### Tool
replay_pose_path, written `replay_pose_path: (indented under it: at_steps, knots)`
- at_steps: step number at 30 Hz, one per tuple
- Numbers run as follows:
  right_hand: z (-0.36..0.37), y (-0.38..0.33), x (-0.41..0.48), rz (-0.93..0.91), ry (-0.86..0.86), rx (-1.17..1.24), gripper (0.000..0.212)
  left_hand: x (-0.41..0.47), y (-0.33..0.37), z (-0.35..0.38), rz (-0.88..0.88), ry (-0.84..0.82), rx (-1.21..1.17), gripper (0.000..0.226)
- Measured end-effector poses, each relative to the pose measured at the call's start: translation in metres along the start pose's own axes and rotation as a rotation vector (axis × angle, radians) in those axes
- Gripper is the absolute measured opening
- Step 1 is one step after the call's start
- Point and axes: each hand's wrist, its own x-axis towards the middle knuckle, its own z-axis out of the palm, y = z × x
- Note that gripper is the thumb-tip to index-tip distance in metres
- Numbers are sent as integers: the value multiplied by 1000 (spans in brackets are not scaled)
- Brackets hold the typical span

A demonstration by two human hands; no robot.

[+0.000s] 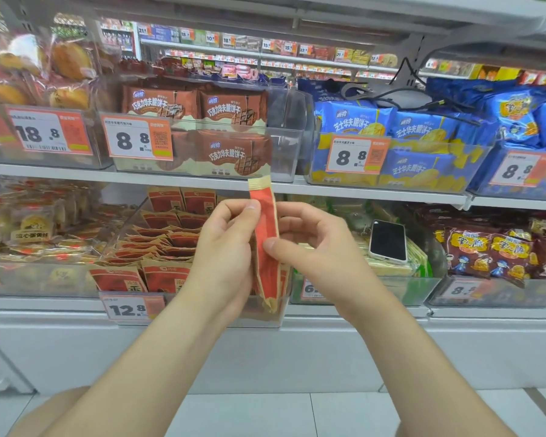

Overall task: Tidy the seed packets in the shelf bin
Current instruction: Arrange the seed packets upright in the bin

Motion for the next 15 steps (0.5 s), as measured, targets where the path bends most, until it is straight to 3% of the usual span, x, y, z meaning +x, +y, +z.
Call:
replay_pose_path:
  at_steps: [5,9,11,15]
  knots:
    - [-3,5,-4,202,-232,45,68,8,7,-6,26,57,-40,17]
    - [-2,-1,-2,155,7,177,41,7,8,-9,50,-106,129,44]
    - [-9,-4,0,125,90,160,33,5,6,-11,64,-137,230,41]
    - [-17,-3,2,64,72,-2,33,4,1,-14,169,-169,495,23]
